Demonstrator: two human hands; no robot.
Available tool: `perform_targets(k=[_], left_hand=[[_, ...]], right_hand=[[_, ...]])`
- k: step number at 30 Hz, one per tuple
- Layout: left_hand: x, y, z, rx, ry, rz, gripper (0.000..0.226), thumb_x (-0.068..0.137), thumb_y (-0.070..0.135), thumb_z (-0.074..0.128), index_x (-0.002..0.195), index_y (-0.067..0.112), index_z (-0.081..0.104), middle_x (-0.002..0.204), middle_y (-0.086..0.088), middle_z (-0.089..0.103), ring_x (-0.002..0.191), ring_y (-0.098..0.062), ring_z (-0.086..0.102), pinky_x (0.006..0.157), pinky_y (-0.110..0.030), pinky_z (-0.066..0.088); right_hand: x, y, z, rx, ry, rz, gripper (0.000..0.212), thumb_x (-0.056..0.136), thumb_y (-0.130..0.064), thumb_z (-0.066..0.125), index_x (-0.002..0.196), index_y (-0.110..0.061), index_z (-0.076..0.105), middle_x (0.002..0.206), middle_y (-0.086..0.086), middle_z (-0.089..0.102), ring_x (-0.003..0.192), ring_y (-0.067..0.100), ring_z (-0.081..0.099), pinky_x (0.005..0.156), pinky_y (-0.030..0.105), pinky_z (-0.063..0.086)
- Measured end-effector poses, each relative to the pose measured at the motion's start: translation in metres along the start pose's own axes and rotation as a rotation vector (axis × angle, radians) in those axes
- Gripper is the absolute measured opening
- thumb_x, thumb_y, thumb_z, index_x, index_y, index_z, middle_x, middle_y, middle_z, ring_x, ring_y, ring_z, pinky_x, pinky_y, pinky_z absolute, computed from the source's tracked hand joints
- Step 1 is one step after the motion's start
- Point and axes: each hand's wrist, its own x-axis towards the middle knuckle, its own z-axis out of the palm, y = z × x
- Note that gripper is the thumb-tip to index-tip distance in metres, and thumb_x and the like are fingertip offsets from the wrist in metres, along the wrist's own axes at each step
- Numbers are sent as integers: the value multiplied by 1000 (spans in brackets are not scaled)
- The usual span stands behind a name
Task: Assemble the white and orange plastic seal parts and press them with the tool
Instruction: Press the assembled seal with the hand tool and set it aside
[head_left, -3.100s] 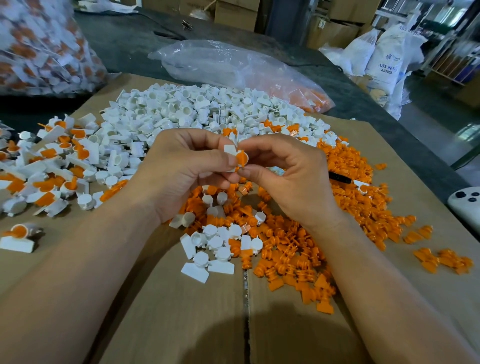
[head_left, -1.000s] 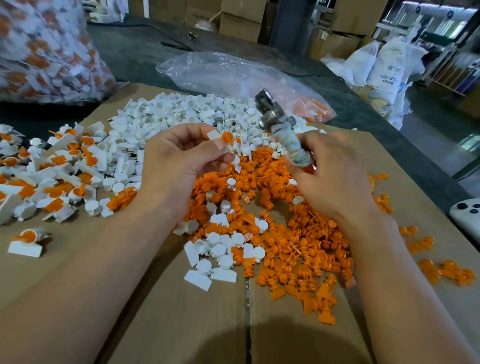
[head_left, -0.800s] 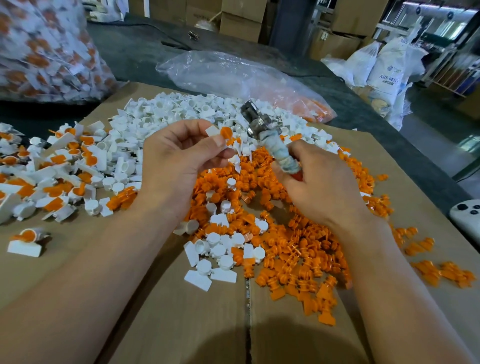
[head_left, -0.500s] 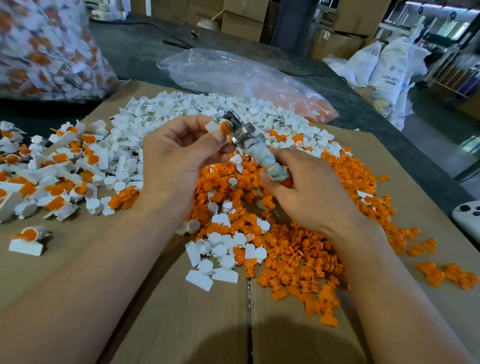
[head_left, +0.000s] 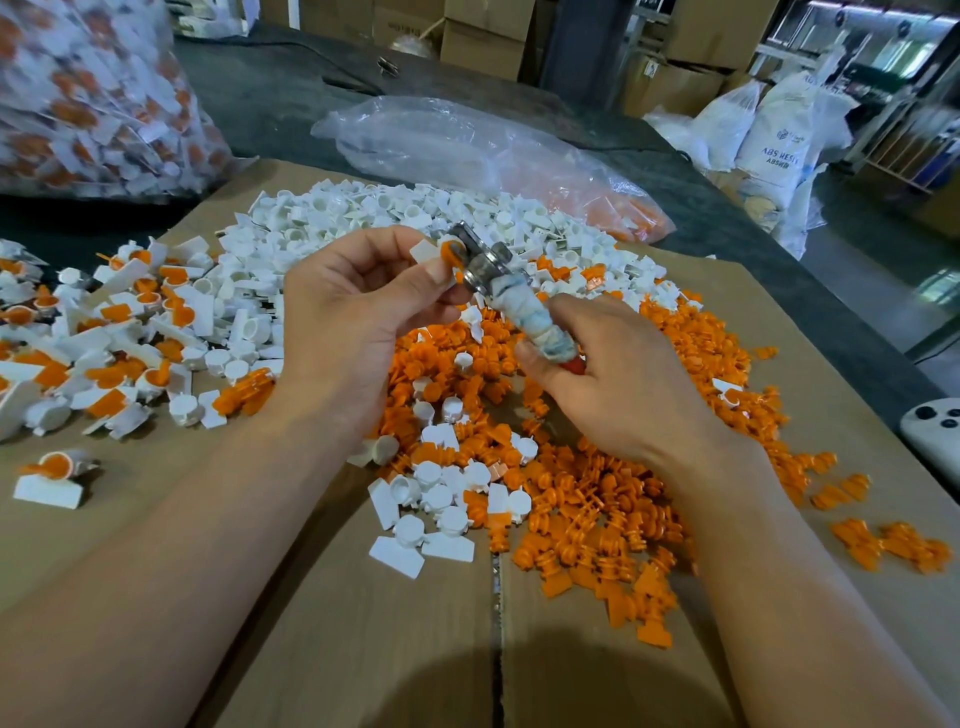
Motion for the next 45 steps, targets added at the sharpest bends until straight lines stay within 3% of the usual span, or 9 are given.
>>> perform_targets(k=[5, 11, 15, 21, 26, 30, 36, 40, 45], left_hand=[[-1, 0, 0, -7, 2, 3, 11, 65, 12, 66, 75, 11, 63, 65, 4, 68, 61, -12, 66, 56, -19, 52], [-1, 0, 0, 9, 4, 4, 11, 64, 12, 66, 75, 11, 62, 62, 5, 67, 59, -12, 65, 56, -20, 52], [-1, -1, 0, 9, 15, -11, 11, 63, 13, 66, 73, 11, 62, 62, 5, 67, 57, -11, 65, 55, -19, 52], [-1, 0, 0, 9, 30, -28, 12, 64, 11, 65, 73, 8, 59, 59, 4, 67, 55, -11, 64, 53, -19, 51], [0, -1, 0, 6, 42, -44, 16, 78, -8, 59, 72, 7, 58, 56, 4, 65, 52, -11, 62, 52, -18, 50], [-1, 2, 0, -13, 40, -38, 16, 78, -8, 60, 72, 7, 58, 57, 4, 66, 51, -11, 62, 51, -18, 50], [0, 3, 1, 31, 76, -73, 21, 79, -12, 59, 70, 7, 59, 55, 3, 64, 49, -12, 62, 49, -18, 49], [1, 5, 0, 40, 117, -101, 18, 78, -10, 62, 71, 7, 61, 55, 1, 64, 52, -15, 64, 49, -18, 49], [0, 5, 1, 2, 98, -193, 13, 83, -4, 60, 76, 7, 63, 54, 0, 65, 57, -18, 68, 48, -17, 50]], right_hand=[[0, 0, 1, 109, -40, 20, 26, 89, -36, 51, 69, -33, 34, 63, -13, 42, 58, 1, 42, 50, 17, 27], [-1, -1, 2, 243, -75, 39, 24, 89, -29, 54, 72, -33, 37, 63, -10, 45, 59, -2, 44, 54, 17, 34], [0, -1, 4, 255, -83, 45, 25, 90, -28, 54, 72, -34, 38, 64, -11, 46, 63, 2, 45, 55, 19, 34], [2, -2, 9, 231, -74, 44, 30, 89, -24, 56, 71, -35, 35, 61, -12, 42, 59, -6, 45, 53, 15, 34], [2, -3, 11, 195, -63, 43, 16, 89, -23, 56, 84, -27, 41, 60, -11, 43, 51, 6, 42, 53, 23, 35], [1, -4, 12, 191, -41, 34, 17, 88, -21, 57, 84, -25, 41, 59, -10, 43, 50, 8, 41, 54, 27, 34], [1, -5, 13, 172, -62, 48, 14, 89, -30, 56, 87, -25, 43, 62, -10, 46, 54, 6, 43, 52, 26, 36], [3, 5, 5, 114, 1, 125, 25, 81, -44, 60, 82, -28, 41, 70, -13, 46, 61, 3, 43, 50, 24, 30], [5, 29, 2, -42, 79, 282, 38, 78, -55, 57, 92, -22, 43, 76, -11, 42, 69, 10, 41, 51, 23, 26]])
